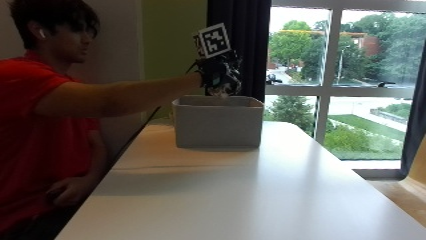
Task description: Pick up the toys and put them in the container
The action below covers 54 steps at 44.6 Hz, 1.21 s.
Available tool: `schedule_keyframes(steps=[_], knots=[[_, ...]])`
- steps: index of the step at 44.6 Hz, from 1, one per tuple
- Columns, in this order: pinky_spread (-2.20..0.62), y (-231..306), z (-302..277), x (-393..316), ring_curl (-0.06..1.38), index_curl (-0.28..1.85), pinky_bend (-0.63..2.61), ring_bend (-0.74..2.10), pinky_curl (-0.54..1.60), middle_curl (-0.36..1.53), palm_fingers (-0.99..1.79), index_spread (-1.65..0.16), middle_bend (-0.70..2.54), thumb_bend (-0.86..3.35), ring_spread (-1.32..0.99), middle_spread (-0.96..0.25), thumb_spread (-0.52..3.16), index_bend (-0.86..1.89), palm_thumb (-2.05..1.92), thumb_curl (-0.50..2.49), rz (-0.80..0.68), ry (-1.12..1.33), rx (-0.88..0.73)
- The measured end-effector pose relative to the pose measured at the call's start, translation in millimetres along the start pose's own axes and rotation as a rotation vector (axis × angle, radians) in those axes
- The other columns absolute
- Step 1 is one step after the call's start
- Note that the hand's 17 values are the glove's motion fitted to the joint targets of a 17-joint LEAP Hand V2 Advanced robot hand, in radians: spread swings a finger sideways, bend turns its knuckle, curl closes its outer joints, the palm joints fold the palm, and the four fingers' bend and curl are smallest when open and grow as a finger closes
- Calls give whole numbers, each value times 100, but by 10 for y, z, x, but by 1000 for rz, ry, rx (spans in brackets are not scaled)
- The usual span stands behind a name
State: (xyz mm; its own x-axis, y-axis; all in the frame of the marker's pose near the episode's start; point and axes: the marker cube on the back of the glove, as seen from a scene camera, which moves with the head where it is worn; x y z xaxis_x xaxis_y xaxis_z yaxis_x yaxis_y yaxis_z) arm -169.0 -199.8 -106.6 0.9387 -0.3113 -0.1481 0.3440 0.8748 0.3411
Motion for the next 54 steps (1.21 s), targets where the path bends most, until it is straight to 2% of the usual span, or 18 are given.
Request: schedule_keyframes(steps=[8,15,23,27,28,29,33,37,44,54], knots=[[-38,-113,-299,-710,42,104,95,89,40,70,107,-39,62,1,-44,-45,63,57,59,89,-39,-54,-64],[-38,-193,-316,-1130,41,107,93,87,39,70,98,-40,56,-2,-44,-46,65,54,56,91,-65,-100,-48],[-37,-204,-171,-1365,41,107,100,85,40,68,84,-41,43,-3,-43,-47,71,39,50,91,-94,-111,-84],[-33,-164,-104,-1378,39,105,104,78,41,66,62,-42,38,-4,-40,-46,79,29,44,89,-116,-124,-78],[-33,-151,-91,-1370,40,106,106,78,42,66,65,-42,37,-3,-39,-46,80,29,44,89,-118,-130,-80],[-28,-138,-80,-1359,38,102,107,75,42,63,45,-42,30,-6,-37,-42,84,22,38,87,-119,-137,-86],[-17,-78,-64,-1269,36,95,114,66,45,60,19,-44,19,-11,-28,-34,97,13,14,76,-115,-157,-95],[-8,3,-87,-1102,32,88,113,52,43,58,1,-45,19,-11,-20,-28,103,16,-3,66,-101,-150,-67],[1,259,-35,-645,26,81,106,42,38,54,2,-46,20,-9,-11,-21,107,19,-10,54,-70,-119,-73],[6,921,296,454,25,74,89,39,32,52,2,-46,21,-7,-8,-17,111,22,-8,42,99,-99,-130]])
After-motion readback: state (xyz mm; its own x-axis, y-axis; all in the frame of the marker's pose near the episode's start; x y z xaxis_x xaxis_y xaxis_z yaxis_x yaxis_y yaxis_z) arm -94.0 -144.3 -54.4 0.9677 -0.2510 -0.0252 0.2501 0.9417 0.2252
